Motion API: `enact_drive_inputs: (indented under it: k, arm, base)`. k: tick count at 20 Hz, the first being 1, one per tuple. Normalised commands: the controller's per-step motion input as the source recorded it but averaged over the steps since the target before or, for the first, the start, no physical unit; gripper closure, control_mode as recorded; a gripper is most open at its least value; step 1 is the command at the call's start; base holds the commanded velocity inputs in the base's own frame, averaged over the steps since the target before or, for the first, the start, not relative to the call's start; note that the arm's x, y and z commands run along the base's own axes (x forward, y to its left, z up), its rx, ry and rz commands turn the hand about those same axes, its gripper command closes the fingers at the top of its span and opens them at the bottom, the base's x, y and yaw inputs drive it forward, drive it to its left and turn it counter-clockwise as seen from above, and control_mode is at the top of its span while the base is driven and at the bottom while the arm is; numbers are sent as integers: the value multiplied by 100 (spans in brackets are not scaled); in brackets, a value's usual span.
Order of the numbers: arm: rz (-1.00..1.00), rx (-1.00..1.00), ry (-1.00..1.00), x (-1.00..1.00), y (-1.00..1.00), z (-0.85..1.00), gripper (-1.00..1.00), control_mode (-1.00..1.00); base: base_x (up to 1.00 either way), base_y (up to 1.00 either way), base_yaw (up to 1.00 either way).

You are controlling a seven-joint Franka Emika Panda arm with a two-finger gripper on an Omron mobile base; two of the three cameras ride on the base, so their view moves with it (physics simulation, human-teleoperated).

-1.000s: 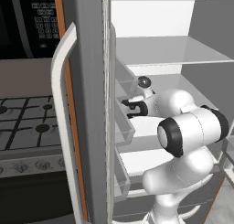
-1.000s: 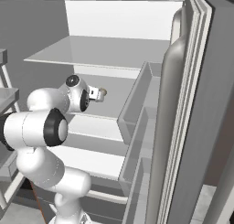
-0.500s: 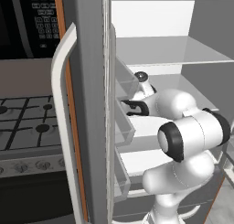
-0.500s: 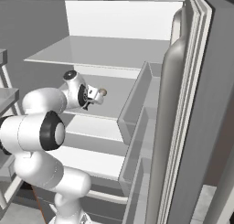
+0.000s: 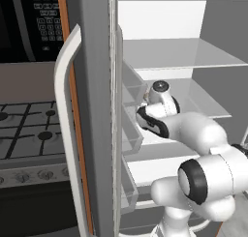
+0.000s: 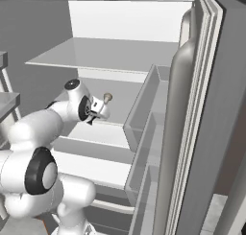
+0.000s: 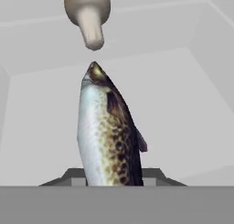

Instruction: Place one mushroom and one fish in each tupperware on the nearby counter, to pack two identical lunches.

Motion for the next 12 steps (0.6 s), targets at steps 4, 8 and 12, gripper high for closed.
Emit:
enact_drive_inputs:
  k: [4, 8, 12]
  arm:
    - [0, 2, 0, -100, -45, 4, 100, -100]
    - [2, 0, 0, -100, -26, 19, 100, -100]
    - [8, 0, 4, -100, -9, 46, 100, -100]
  base:
    - [0, 0, 0]
    - [0, 0, 0]
    - [0, 0, 0]
